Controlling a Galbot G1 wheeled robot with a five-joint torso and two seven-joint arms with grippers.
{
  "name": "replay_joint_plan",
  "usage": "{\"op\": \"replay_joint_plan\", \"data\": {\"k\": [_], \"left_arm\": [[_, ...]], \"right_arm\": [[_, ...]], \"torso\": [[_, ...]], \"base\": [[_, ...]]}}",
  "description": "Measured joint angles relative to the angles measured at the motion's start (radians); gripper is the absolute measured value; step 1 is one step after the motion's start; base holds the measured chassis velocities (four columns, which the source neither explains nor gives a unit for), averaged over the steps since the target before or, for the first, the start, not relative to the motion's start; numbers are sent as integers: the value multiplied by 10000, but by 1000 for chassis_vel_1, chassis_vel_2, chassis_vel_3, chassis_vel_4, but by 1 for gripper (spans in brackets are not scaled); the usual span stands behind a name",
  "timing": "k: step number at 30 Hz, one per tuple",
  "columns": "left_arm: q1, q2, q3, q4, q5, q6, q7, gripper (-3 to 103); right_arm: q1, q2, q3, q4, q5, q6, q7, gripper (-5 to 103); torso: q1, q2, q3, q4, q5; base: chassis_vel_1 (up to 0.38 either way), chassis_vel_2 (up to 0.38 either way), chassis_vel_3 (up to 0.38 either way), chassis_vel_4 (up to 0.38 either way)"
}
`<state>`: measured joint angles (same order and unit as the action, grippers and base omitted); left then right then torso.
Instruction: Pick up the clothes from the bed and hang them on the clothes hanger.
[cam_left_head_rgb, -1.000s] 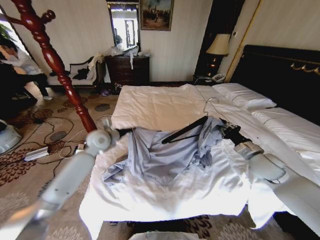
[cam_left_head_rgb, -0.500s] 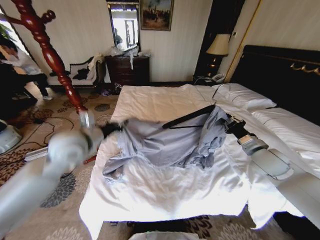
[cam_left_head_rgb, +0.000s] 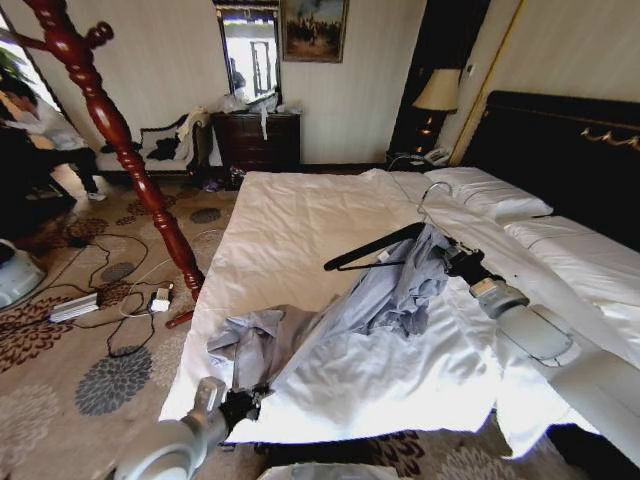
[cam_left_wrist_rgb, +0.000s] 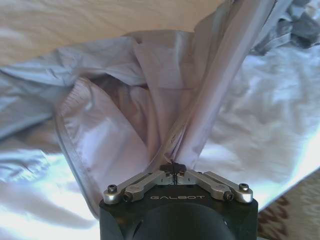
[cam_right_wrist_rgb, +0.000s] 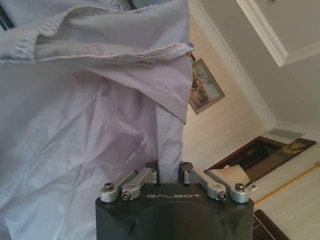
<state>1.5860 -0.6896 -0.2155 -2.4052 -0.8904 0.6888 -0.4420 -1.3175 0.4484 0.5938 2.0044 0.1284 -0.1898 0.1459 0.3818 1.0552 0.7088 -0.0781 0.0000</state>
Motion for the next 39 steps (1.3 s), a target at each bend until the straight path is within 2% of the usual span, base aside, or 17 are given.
{"op": "replay_joint_plan", "data": {"k": [3,7,10,14,15,16,20,22,25,26,28,30,31,34,36,37,39], "left_arm": [[-421,33,-54,-6,-279,-42,62,13],[-675,292,-304,-334,-786,-43,68,24],[-656,744,-632,-577,-172,76,264,34],[-693,1018,-787,-854,-218,73,345,46],[-861,1156,-883,-947,-809,72,287,52],[-861,1156,-883,-947,-809,72,287,52],[-1938,1401,-1086,-975,-3330,-38,32,74],[-2375,1309,-1046,-953,-3907,-131,-3,80],[-3813,532,-730,-35,-5442,-465,269,90],[-3813,532,-730,-35,-5442,-465,269,90],[-4531,-248,-271,883,-6442,-526,443,98],[-5041,-1020,321,1844,-6804,-556,694,100],[-5041,-1020,321,1844,-6804,-556,694,100],[-5725,-1824,1240,3115,-6554,-649,1476,100],[-6108,-2079,1808,3758,-6021,-766,2431,100],[-6108,-2079,1808,3758,-6021,-766,2431,100],[-6503,-2159,2407,4504,-4968,-1032,3939,100]], "right_arm": [[-41,7,-12,67,-51,12,-10,18],[-17,23,-61,25,-92,39,-26,18],[1,75,-100,-34,-131,71,-47,18],[-10,98,-103,-97,-191,130,-75,18],[-20,121,-103,-138,-217,152,-88,18],[-20,121,-103,-138,-217,152,-88,18],[-65,142,-66,-127,-220,164,-97,18],[-67,141,-52,-116,-218,165,-97,18],[-66,80,-41,-65,-203,155,-94,18],[-66,80,-41,-65,-203,155,-94,18],[-66,13,-30,-50,-195,133,-84,18],[-87,-36,-29,-42,-173,114,-73,18],[-87,-36,-29,-42,-173,114,-73,18],[-126,-78,-18,-29,-132,67,-52,18],[-148,-98,-2,-24,-108,44,-39,18],[-148,-98,-2,-24,-108,44,-39,18],[-162,-104,18,-28,-67,21,-23,18]], "torso": [[0,0,0,1,-3],[1,0,0,0,0],[1,0,0,2,0],[0,0,0,4,-1],[0,0,0,2,2],[0,0,0,2,2],[1,0,0,5,0],[1,0,0,3,1],[1,-1,1,-2,0],[1,-1,1,-2,0],[2,-1,1,5,-3],[1,-1,2,3,-2],[1,-1,2,3,-2],[3,-2,2,0,0],[3,-2,1,0,0],[3,-2,1,0,0],[2,-2,1,-1,1]], "base": [[0,0,0,0],[0,0,0,0],[0,0,0,0],[0,0,0,0],[0,0,0,0],[0,0,0,0],[0,0,0,0],[0,0,0,0],[0,0,0,0],[0,0,0,0],[0,0,0,0],[0,0,0,0],[0,0,0,0],[0,0,0,0],[0,0,0,0],[0,0,0,0],[0,0,0,0]]}}
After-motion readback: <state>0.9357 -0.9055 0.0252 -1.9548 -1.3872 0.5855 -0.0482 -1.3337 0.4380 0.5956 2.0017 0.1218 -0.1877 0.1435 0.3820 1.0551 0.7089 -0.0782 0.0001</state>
